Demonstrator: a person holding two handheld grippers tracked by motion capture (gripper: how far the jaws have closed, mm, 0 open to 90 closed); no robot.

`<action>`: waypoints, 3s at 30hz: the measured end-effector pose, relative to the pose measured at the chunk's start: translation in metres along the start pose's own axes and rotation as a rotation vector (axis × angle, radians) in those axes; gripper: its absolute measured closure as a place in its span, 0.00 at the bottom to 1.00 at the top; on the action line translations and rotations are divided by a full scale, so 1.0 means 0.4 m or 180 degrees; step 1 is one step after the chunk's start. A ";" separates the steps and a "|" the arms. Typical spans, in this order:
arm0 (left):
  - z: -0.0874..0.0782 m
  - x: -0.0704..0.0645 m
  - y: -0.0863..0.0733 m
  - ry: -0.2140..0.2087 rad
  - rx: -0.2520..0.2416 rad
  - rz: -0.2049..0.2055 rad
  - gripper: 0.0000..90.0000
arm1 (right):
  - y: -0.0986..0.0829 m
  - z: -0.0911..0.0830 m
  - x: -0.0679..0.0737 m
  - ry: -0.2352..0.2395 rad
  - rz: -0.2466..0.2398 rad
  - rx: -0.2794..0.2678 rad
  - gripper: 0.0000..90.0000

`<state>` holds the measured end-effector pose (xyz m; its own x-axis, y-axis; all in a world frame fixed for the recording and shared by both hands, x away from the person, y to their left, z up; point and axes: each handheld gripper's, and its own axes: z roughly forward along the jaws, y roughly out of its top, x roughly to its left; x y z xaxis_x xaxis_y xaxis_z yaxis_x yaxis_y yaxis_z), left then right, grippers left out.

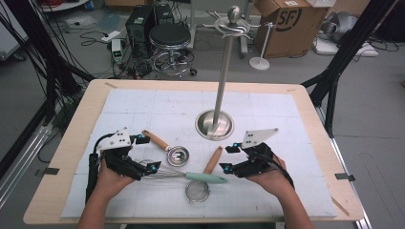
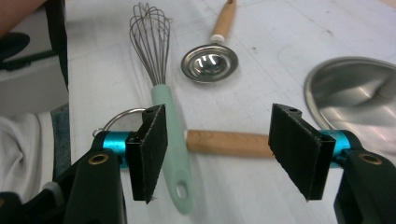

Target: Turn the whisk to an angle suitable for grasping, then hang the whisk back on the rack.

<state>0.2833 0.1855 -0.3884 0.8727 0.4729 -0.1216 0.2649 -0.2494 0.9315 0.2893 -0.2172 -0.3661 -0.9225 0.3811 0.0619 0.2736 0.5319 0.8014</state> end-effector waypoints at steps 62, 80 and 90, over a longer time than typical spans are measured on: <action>0.054 -0.017 0.014 -0.0201 0.0296 0.0050 0.02 | -0.143 -0.168 -0.063 -0.0462 0.0417 -0.0728 0.17; 0.221 -0.085 0.047 -0.0453 0.1105 0.0392 0.13 | -0.143 -0.152 -0.065 -0.0417 0.0378 -0.0663 0.17; 0.262 -0.093 0.030 -0.0576 0.1555 0.0480 0.42 | -0.144 -0.151 -0.065 -0.0413 0.0373 -0.0661 0.18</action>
<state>0.2969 0.0764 -0.4088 0.9610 0.2592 -0.0960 0.2534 -0.6876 0.6805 0.2811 -0.3036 -0.3779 -0.8415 0.5317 0.0953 0.3022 0.3172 0.8989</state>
